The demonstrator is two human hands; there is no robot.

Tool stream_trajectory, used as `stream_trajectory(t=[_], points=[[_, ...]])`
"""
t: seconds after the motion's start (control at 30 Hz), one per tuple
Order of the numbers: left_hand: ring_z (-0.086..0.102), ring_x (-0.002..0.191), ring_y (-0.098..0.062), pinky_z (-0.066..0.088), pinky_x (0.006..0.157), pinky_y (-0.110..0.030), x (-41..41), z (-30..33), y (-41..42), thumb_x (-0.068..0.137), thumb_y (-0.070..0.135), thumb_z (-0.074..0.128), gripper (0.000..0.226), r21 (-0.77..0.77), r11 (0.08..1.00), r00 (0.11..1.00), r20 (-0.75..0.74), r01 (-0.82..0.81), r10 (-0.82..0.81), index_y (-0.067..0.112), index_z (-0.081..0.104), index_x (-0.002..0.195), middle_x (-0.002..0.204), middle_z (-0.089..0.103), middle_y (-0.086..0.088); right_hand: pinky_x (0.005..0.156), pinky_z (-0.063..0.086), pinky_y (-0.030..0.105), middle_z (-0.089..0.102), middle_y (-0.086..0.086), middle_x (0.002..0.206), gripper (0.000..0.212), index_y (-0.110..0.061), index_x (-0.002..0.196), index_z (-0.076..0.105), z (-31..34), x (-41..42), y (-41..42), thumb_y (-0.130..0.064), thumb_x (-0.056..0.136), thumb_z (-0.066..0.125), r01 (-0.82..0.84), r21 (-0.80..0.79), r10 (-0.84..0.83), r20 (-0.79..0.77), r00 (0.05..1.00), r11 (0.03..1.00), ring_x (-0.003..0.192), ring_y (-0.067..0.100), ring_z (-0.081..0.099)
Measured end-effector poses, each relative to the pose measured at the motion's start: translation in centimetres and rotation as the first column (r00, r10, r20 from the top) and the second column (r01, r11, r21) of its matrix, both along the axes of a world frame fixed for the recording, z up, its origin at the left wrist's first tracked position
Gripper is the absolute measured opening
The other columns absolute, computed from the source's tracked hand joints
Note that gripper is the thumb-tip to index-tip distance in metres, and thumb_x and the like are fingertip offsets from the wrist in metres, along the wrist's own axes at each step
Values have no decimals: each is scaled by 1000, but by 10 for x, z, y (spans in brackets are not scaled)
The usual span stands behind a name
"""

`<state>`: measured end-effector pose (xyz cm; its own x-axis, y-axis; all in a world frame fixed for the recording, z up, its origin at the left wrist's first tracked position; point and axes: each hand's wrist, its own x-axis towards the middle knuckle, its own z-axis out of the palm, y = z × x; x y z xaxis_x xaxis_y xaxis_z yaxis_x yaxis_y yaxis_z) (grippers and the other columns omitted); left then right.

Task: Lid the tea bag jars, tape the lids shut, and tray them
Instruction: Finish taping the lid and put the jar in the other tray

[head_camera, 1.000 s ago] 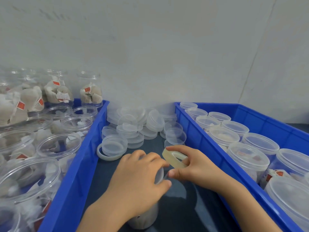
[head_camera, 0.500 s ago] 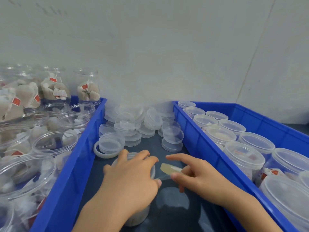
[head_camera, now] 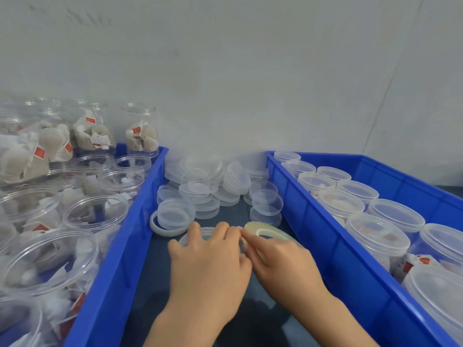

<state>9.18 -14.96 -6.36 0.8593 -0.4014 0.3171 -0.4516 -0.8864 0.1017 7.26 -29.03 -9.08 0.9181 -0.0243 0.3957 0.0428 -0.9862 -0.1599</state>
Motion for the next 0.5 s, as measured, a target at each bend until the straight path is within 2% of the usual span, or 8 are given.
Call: stream_trajectory(t=[0.07,0.13,0.23,0.3,0.5], points=[[38,111,-22,28,73,-38,0,1,-2,92,45,27,30,18,999,1000,5,-28,28,34,37,119,120,42,15,59,37,25,63,-11,93,41,-54,137,26,-2,6,2,-50,96,23,18,10,-18,23,1000,1000,81,9,55],[39,111,-24,27,72,-38,1,2,-4,93,43,27,31,29,998,998,13,-55,54,32,39,119,119,44,14,67,46,27,65,-10,98,41,-52,138,29,-1,16,4,-49,97,25,29,57,-31,36,999,998,87,9,59],[38,118,-29,29,74,-40,5,0,-6,93,43,28,42,31,995,996,26,-91,91,27,30,133,126,46,12,75,49,31,67,-10,104,38,-47,136,37,1,32,10,-46,98,28,73,116,-78,36,996,991,93,11,62],[37,121,-32,33,78,-42,9,-1,-6,93,43,28,48,33,994,994,29,-104,103,25,22,138,131,46,11,75,48,30,67,-8,110,38,-44,135,40,3,43,13,-44,99,28,98,130,-103,34,994,987,97,13,62],[42,112,-29,34,75,-42,16,0,-5,92,41,31,38,19,992,992,22,-121,121,24,31,125,124,50,11,69,41,32,67,-1,105,39,-34,134,47,7,65,19,-36,99,29,142,145,-142,-16,990,979,96,20,61]])
